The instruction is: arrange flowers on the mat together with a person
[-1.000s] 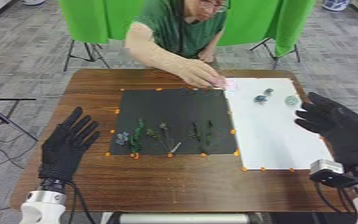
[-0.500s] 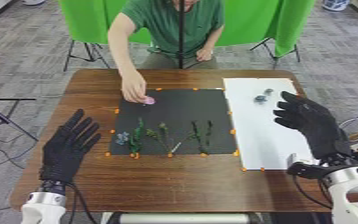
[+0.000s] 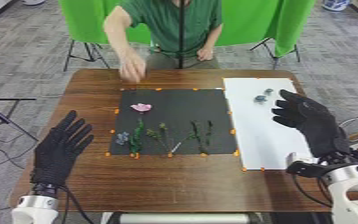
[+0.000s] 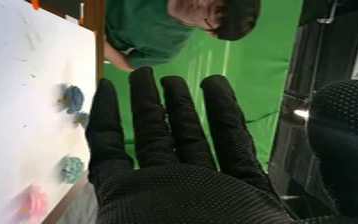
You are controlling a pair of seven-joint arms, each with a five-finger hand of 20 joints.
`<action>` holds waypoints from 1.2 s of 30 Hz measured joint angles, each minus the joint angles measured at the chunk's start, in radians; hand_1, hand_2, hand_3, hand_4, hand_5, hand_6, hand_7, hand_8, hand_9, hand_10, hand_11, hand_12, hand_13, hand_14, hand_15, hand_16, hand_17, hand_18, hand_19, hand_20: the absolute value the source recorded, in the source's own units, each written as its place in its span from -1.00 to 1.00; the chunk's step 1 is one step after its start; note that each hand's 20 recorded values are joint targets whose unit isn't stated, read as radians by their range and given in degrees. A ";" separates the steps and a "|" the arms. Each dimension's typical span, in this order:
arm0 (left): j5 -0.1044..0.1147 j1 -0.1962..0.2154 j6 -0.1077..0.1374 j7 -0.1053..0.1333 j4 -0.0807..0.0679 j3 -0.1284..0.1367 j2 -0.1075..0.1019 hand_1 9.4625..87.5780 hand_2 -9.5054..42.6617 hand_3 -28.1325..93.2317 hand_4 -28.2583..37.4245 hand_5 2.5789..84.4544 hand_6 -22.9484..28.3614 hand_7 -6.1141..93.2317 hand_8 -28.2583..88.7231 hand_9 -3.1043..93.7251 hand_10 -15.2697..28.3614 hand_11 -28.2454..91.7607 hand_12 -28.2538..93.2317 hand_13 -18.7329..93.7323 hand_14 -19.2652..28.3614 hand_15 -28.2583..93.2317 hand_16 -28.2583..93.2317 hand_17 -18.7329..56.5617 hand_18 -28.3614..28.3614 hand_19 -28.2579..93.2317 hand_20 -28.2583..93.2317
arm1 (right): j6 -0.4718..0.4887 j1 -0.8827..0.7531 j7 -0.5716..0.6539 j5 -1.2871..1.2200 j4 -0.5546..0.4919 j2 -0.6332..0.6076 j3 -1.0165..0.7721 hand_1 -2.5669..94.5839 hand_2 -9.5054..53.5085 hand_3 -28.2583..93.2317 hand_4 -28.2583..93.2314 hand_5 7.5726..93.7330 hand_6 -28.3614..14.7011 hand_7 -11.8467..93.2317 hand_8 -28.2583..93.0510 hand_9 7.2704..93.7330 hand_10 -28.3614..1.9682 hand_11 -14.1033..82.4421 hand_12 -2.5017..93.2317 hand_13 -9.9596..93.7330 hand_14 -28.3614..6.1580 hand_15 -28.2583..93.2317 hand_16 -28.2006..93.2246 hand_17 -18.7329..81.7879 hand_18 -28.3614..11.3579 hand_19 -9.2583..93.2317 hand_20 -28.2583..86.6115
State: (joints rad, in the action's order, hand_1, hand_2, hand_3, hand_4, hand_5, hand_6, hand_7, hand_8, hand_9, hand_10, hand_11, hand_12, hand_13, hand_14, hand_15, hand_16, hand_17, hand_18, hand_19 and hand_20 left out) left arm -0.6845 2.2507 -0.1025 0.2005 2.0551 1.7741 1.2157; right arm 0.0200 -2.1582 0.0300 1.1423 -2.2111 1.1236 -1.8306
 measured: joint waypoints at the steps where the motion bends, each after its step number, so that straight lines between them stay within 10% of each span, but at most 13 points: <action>1: 0.001 0.001 0.001 0.000 0.001 0.001 0.000 -0.61 -0.66 0.63 -0.99 -0.31 -0.03 -0.57 -0.66 -0.41 0.21 -0.28 -0.28 -0.27 0.36 -0.25 -0.49 -0.75 0.76 0.15 -0.41 | 0.001 0.006 0.000 0.001 0.003 0.000 0.004 -0.65 -0.57 0.84 -0.94 -0.28 0.10 -0.49 -0.69 -0.29 -0.16 -0.49 -0.48 -0.18 -0.16 -0.20 -0.11 -0.51 -0.71 0.04 -0.04; 26: -0.003 -0.003 0.015 -0.001 0.007 0.016 0.026 -0.61 -0.67 0.63 -0.98 -0.31 -0.03 -0.58 -0.66 -0.40 0.21 -0.28 -0.28 -0.26 0.39 -0.24 -0.49 -0.74 0.75 0.15 -0.41 | 0.106 0.126 0.005 0.174 0.037 -0.010 0.052 -0.62 -0.61 0.82 -0.96 -0.26 0.12 -0.46 -0.69 -0.24 -0.14 -0.46 -0.48 -0.07 -0.14 -0.11 -0.14 -0.48 -0.71 0.06 -0.04; 36: 0.003 0.061 0.051 0.036 0.031 0.067 -0.046 -0.60 -0.68 0.63 -0.98 -0.28 -0.02 -0.58 -0.66 -0.37 0.23 -0.27 -0.28 -0.24 0.41 -0.24 -0.50 -0.73 0.75 0.15 -0.41 | 0.136 0.256 -0.017 0.660 0.079 -0.232 0.101 -0.48 -0.64 0.85 -0.96 -0.21 0.17 -0.38 -0.73 -0.26 0.05 -0.42 -0.49 -0.20 0.05 -0.16 -0.16 -0.47 -0.62 0.05 -0.05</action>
State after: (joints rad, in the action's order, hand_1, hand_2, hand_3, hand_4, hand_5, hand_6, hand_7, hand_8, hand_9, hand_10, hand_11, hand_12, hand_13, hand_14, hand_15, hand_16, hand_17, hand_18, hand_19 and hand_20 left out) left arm -0.6811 2.3119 -0.0516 0.2367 2.0865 1.8408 1.1694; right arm 0.1564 -1.9027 0.0129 1.8025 -2.1324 0.8913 -1.7299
